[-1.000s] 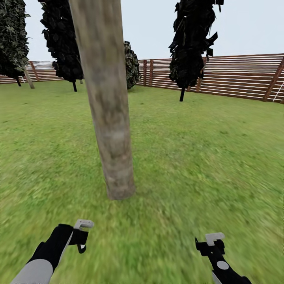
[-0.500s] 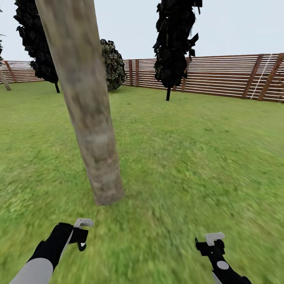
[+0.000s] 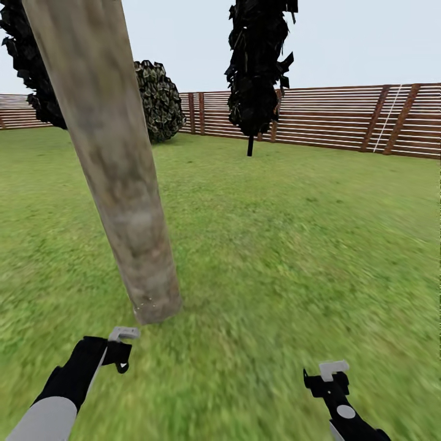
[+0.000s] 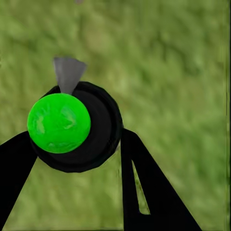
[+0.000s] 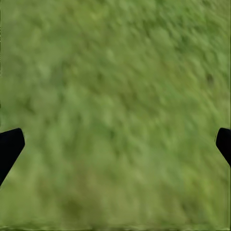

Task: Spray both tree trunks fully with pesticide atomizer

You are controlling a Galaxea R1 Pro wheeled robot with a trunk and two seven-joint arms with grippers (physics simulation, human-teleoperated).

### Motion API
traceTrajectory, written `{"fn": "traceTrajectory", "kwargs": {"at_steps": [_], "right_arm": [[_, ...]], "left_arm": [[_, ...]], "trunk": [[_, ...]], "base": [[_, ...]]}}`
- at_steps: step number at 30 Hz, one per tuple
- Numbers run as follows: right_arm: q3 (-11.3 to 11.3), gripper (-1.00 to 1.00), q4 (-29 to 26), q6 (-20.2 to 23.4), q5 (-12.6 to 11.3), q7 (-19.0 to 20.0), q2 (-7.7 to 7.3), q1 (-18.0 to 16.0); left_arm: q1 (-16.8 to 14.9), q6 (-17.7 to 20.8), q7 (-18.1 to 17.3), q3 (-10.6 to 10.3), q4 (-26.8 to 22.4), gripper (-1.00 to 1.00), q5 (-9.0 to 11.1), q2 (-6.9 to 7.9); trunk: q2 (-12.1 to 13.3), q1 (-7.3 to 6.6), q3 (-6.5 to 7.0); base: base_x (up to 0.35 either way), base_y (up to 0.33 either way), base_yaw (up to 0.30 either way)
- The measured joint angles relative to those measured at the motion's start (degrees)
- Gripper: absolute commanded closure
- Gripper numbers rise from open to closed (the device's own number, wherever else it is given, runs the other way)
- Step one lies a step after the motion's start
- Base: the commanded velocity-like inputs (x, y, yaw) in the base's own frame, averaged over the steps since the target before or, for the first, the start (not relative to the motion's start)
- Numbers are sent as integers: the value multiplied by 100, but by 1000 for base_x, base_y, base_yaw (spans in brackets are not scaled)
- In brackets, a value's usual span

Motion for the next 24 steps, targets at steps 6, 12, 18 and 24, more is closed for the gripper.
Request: {"fn": "traceTrajectory", "kwargs": {"at_steps": [6, 12, 18, 24], "right_arm": [[0, -100, 3, 0, 6, 1, -6, 1], [0, -100, 3, 6, 11, 4, -6, 0], [3, -100, 7, 9, 11, 8, -6, 0], [10, -100, -2, 9, 5, 9, 1, 0]], "left_arm": [[-14, 608, -5, -46, -744, 100, 1, -257], [-14, 1378, -350, -276, -1706, 100, -25, -253], [-230, 1772, -978, -296, -1794, 100, -43, 452], [-241, 1906, -1570, -313, -1813, 100, -73, 589]], "trunk": [[0, 0, 0], [0, -3, 0], [0, -3, 0], [0, -4, 0]], "base": [[-299, 0, 0], [-25, 0, 0], [0, 0, 0], [53, -33, 30]]}}
